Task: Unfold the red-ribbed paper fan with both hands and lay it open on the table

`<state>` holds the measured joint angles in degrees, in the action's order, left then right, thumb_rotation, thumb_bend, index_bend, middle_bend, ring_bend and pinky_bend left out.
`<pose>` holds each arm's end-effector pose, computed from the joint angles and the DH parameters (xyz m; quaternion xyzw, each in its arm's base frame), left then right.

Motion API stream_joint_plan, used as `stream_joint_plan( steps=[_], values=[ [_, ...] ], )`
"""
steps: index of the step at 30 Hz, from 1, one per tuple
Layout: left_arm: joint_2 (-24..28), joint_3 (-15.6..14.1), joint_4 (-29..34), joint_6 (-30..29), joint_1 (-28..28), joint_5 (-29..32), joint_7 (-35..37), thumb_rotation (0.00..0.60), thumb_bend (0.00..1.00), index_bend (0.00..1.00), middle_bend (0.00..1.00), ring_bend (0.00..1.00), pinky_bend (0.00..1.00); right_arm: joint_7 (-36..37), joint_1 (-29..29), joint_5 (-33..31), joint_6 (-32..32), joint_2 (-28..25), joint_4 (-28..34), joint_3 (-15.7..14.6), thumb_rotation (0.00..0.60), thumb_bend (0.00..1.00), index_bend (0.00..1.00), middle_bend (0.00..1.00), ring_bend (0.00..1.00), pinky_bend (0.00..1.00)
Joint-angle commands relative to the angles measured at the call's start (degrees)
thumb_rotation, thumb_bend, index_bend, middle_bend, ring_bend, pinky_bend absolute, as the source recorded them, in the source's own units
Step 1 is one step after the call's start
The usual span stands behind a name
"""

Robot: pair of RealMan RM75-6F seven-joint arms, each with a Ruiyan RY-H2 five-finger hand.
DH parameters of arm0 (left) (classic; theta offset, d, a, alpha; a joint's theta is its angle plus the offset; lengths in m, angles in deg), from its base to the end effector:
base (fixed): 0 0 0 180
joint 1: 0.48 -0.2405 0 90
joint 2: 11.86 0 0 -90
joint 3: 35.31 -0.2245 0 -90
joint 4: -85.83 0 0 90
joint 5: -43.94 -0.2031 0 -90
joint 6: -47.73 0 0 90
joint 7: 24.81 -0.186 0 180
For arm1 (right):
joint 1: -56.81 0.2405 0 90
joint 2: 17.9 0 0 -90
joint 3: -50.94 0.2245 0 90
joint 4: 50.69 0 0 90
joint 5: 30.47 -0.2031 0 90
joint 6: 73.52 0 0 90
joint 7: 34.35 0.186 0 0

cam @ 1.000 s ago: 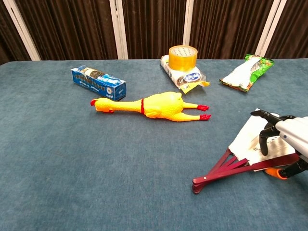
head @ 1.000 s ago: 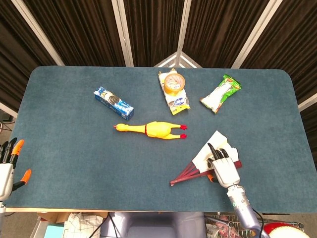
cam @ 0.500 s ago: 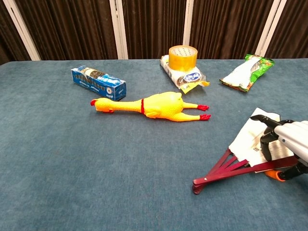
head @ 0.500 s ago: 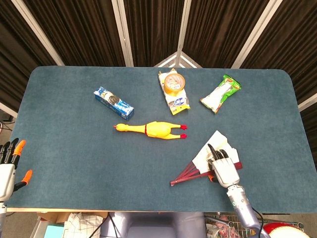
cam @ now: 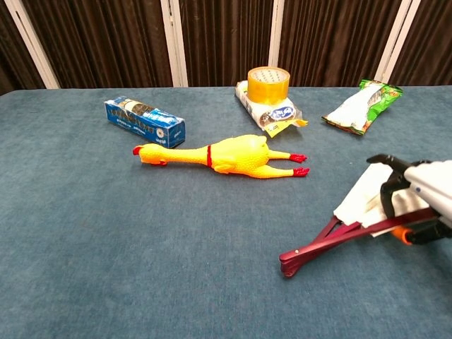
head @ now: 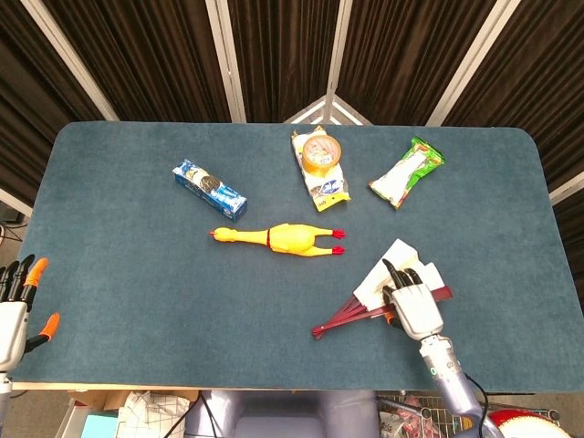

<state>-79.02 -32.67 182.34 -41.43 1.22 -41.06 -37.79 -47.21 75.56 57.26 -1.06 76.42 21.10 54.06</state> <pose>-0.2710 0.2027 0.1427 -0.5860 -0.3609 -0.3552 0.6326 -0.2169 -0.2745 -0.0163 0.7084 -0.3374 0.3779 0.4915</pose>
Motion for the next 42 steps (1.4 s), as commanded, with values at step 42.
stream_joint_plan(
  steps=[42],
  values=[
    [-1.2,0.7,-3.5,5.1,3.7,-0.6,8.8,0.600,0.40,0.04,0.00,0.00,0.00,-1.7,19.4,-6.5,-12.7,-25.8,31.5,17.1,0.600,0.44,0.69,0.14,0.28,0.21]
  ],
)
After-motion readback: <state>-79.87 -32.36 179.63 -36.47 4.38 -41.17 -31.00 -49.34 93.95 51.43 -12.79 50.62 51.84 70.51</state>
